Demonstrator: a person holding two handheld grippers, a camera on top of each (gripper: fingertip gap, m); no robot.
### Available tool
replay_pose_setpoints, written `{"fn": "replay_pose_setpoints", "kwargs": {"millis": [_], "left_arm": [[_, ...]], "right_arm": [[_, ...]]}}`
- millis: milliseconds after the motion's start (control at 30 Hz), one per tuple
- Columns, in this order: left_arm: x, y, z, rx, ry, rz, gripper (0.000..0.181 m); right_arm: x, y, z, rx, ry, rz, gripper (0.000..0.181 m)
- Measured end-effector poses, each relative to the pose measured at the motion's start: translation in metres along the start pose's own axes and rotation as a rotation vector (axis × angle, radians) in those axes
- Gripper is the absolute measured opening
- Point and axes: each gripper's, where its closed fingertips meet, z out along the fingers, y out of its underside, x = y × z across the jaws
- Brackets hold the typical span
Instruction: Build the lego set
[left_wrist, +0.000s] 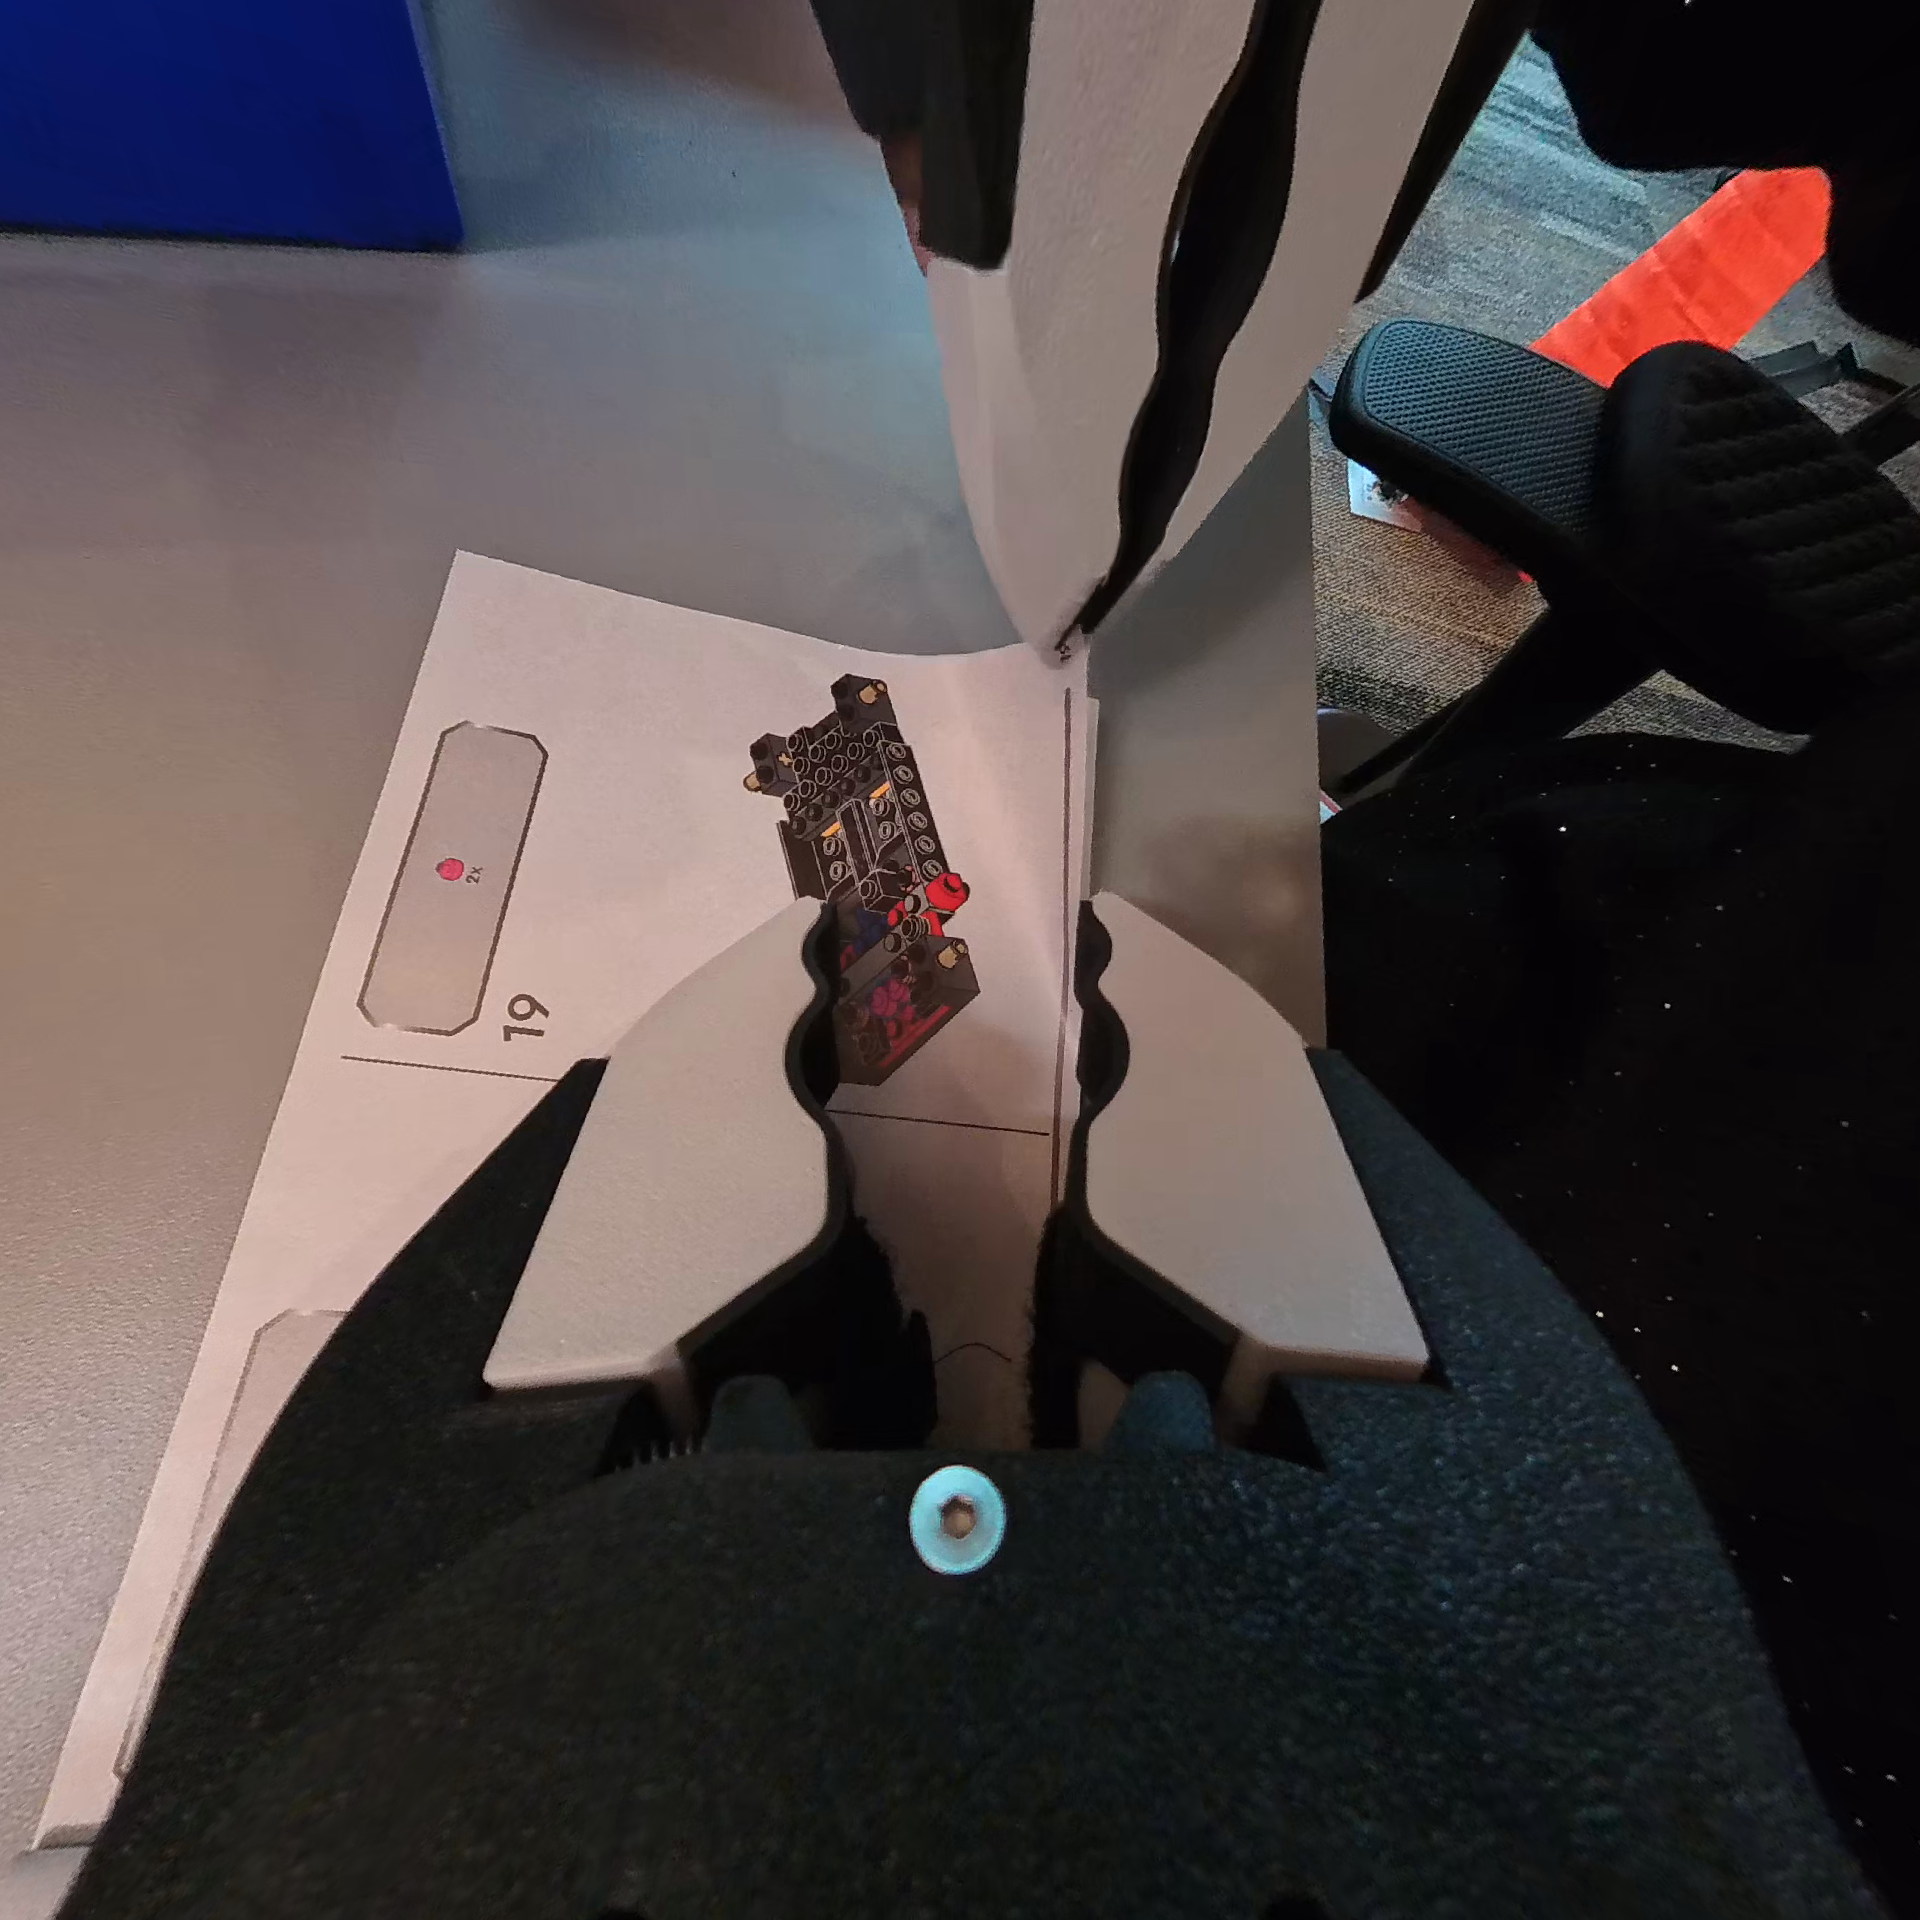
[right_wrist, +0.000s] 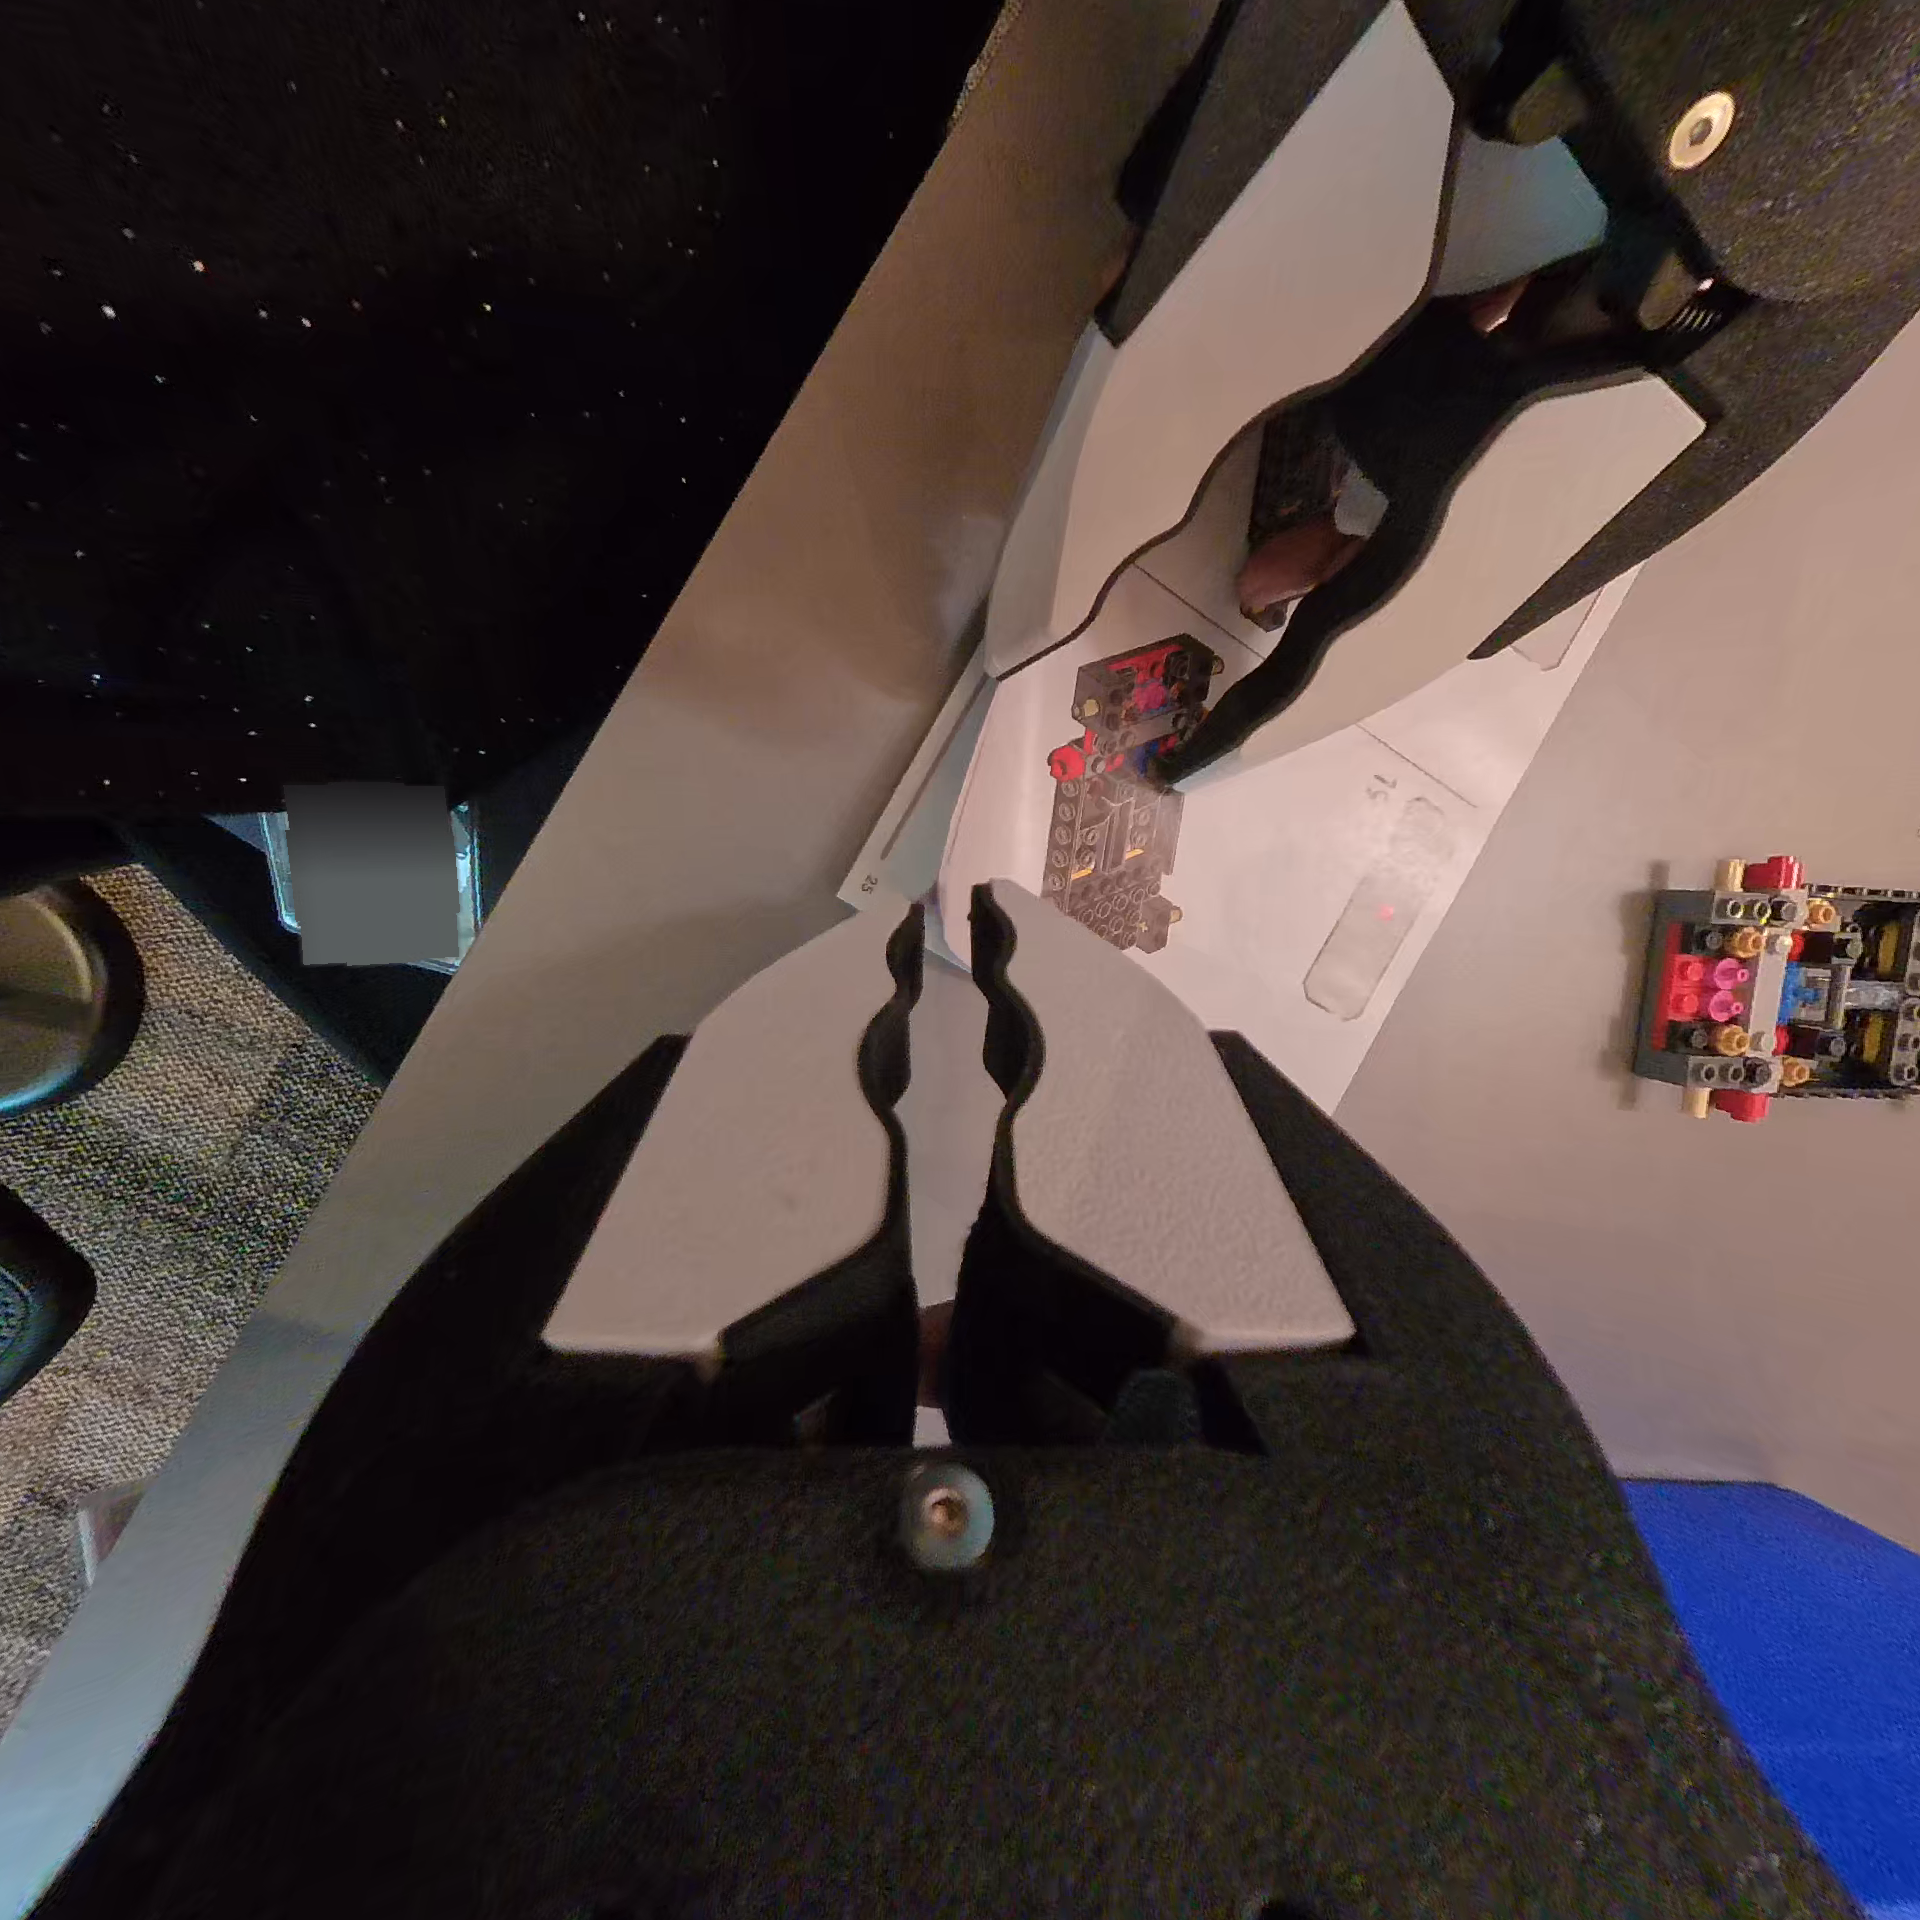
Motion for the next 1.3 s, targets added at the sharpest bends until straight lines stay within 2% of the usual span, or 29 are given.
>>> {"fn": "replay_pose_setpoints", "kwargs": {"millis": [567,700,833,967,1033,1167,1233,1300], "left_arm": [[0.0,0.0,0.001,-0.001,-0.001,0.006,0.044],[0.003,-0.001,0.0,0.003,-0.007,0.044,0.051],[0.002,-0.011,-0.007,0.061,-0.105,0.128,0.061],[-0.002,-0.031,-0.022,0.169,-0.302,0.183,0.061],[0.003,-0.03,-0.024,0.14,-0.375,0.244,0.06],[-0.002,-0.02,-0.031,0.043,-0.574,0.348,0.045],[-0.003,-0.02,-0.036,0.053,-0.642,0.384,0.007],[-0.004,-0.023,-0.048,0.092,-0.699,0.373,0.0]], "right_arm": [[-0.003,0.0,0.003,-0.008,-0.044,0.003,0.0],[0.0,-0.002,0.0,0.01,-0.027,0.01,0.0],[0.008,-0.008,-0.009,0.053,0.04,0.036,0.0],[0.022,-0.016,-0.019,0.074,0.162,0.06,0.0],[0.029,-0.02,-0.024,0.059,0.228,0.062,0.0],[0.039,-0.039,-0.032,0.069,0.332,0.041,0.0],[0.045,-0.053,-0.036,0.095,0.388,0.021,0.001],[0.056,-0.066,-0.043,0.134,0.488,0.015,0.001]]}}
